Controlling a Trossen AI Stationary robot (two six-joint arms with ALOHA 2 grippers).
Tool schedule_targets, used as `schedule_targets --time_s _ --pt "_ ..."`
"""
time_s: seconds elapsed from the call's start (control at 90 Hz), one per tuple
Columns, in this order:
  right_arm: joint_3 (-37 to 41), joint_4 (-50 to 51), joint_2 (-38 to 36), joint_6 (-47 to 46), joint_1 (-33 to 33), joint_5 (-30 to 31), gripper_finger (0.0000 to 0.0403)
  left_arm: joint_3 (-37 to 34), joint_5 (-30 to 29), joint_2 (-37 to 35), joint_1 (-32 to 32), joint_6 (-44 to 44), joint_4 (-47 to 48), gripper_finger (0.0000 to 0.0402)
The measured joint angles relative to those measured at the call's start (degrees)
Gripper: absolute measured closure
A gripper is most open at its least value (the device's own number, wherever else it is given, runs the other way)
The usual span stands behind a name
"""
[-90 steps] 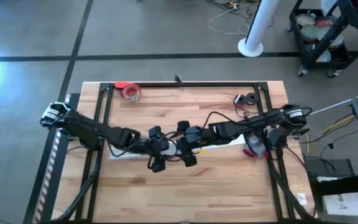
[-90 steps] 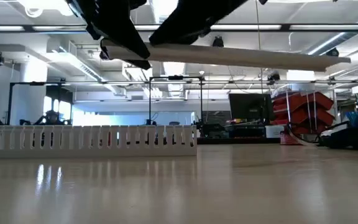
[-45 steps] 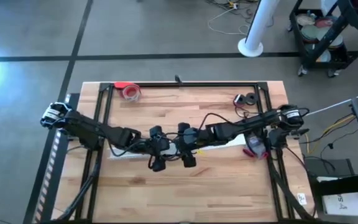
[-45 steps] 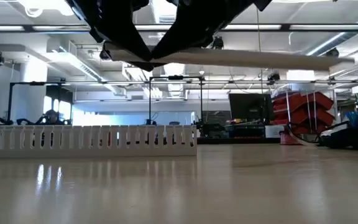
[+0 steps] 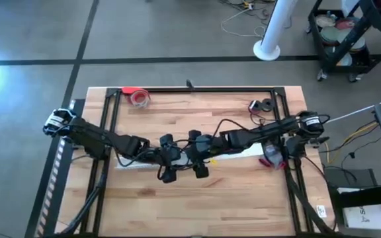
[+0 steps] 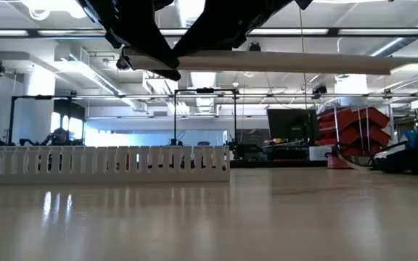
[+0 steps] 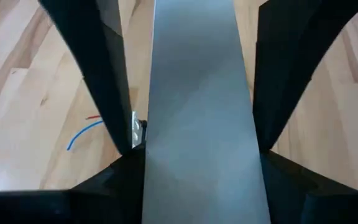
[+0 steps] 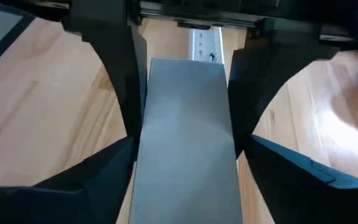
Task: Ziptie cables
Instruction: Close the white cable duct
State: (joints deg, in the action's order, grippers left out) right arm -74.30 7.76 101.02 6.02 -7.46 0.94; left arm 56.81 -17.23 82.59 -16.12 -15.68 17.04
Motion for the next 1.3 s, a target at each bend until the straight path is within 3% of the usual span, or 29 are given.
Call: schedule_targets --time_s 0.411,0.756,1.011,1.211,1.3 --pt "0.0 0.8 0.3 -0.4 0.0 0.2 0.0186 -0.1 -0.2 0.0 0.0 -0.1 0.0 0.0194" --pt "-0.1 2.2 0.3 -1.1 0.0 0.1 0.0148 -0.1 -0.1 0.1 0.0 0.0 -0.6 0.0194" --pt "-0.1 2.6 0.3 -1.7 0.0 0.2 0.0183 -0.1 -0.1 0.1 0.0 0.0 -0.7 0.0194" --pt "-0.1 2.7 0.3 -1.6 0.0 0.2 0.0184 -0.1 -0.1 0.1 0.0 0.0 -0.6 0.0194" --pt "-0.2 2.6 0.0 -1.5 0.0 0.4 0.0184 -0.1 -0.1 -0.6 0.0 0.2 0.3 0.0167"
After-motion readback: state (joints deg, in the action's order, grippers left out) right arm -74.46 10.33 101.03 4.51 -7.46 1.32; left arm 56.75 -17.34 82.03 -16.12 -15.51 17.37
